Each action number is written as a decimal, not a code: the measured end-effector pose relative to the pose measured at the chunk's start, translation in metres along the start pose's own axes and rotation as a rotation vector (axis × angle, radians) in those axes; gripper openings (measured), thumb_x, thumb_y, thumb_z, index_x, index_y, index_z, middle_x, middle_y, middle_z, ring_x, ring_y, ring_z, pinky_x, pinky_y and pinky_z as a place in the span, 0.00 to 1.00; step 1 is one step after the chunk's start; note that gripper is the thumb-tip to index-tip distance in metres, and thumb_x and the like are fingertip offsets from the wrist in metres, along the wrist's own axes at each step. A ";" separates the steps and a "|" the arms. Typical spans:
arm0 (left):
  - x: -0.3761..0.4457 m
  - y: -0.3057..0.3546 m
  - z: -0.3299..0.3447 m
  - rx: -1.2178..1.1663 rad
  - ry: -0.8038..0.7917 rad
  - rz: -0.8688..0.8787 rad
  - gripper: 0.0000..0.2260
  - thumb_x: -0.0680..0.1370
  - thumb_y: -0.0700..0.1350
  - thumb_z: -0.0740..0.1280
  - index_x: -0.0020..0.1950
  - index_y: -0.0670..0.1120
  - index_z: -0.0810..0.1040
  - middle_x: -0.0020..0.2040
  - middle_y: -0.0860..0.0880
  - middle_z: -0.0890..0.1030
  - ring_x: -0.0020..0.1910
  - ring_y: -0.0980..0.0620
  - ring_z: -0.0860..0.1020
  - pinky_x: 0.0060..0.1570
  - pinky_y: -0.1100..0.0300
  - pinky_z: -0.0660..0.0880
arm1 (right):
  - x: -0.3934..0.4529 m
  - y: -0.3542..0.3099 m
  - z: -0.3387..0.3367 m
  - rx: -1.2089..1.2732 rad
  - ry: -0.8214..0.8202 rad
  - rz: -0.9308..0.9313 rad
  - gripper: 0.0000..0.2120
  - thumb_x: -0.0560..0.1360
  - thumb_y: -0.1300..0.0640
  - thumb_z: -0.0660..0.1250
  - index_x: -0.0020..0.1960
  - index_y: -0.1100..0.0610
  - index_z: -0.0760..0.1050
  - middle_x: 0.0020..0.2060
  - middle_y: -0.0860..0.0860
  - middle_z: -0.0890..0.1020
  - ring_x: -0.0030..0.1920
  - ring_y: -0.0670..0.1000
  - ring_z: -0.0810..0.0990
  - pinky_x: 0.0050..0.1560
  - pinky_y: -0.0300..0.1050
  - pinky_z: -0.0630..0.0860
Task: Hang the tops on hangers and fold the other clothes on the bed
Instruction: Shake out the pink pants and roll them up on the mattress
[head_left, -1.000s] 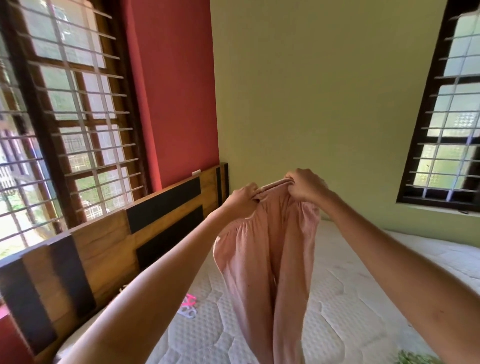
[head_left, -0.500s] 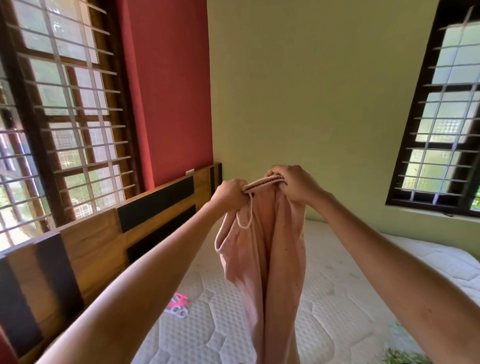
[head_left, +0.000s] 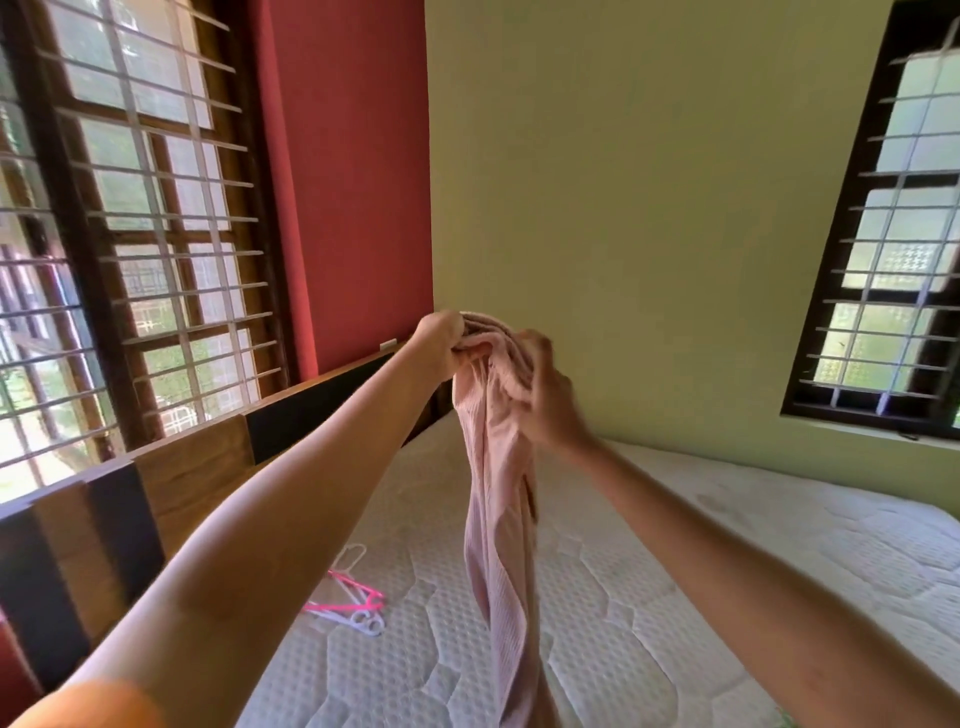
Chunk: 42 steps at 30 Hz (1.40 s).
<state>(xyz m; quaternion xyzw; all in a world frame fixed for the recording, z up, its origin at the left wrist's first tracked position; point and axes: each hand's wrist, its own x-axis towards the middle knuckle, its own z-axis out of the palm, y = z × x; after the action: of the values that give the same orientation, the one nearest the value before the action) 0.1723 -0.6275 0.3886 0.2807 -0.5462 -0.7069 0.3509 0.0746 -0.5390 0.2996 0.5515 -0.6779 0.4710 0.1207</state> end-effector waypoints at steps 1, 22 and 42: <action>0.000 0.004 -0.011 -0.048 -0.038 -0.002 0.16 0.76 0.30 0.49 0.40 0.36 0.75 0.29 0.42 0.81 0.23 0.51 0.79 0.34 0.59 0.80 | 0.010 -0.003 -0.002 0.097 0.080 0.104 0.30 0.71 0.68 0.68 0.68 0.59 0.58 0.42 0.55 0.78 0.34 0.53 0.78 0.27 0.36 0.75; 0.045 -0.032 -0.117 0.574 -0.363 -0.120 0.33 0.64 0.57 0.77 0.64 0.42 0.73 0.57 0.46 0.80 0.57 0.46 0.78 0.61 0.48 0.73 | 0.101 -0.041 -0.025 0.929 0.319 0.420 0.10 0.74 0.56 0.69 0.50 0.56 0.69 0.38 0.53 0.78 0.31 0.44 0.79 0.39 0.41 0.77; 0.085 -0.173 -0.127 0.325 -0.192 -0.243 0.15 0.78 0.44 0.65 0.62 0.38 0.74 0.53 0.43 0.78 0.46 0.50 0.78 0.45 0.57 0.79 | -0.071 0.092 0.050 0.459 -0.351 0.763 0.16 0.76 0.65 0.65 0.61 0.56 0.70 0.49 0.48 0.77 0.49 0.47 0.77 0.45 0.39 0.74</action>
<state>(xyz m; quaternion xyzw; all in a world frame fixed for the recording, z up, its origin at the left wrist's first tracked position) 0.1880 -0.7421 0.1889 0.3287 -0.6460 -0.6703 0.1594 0.0384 -0.5379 0.1782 0.3467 -0.7206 0.5190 -0.3020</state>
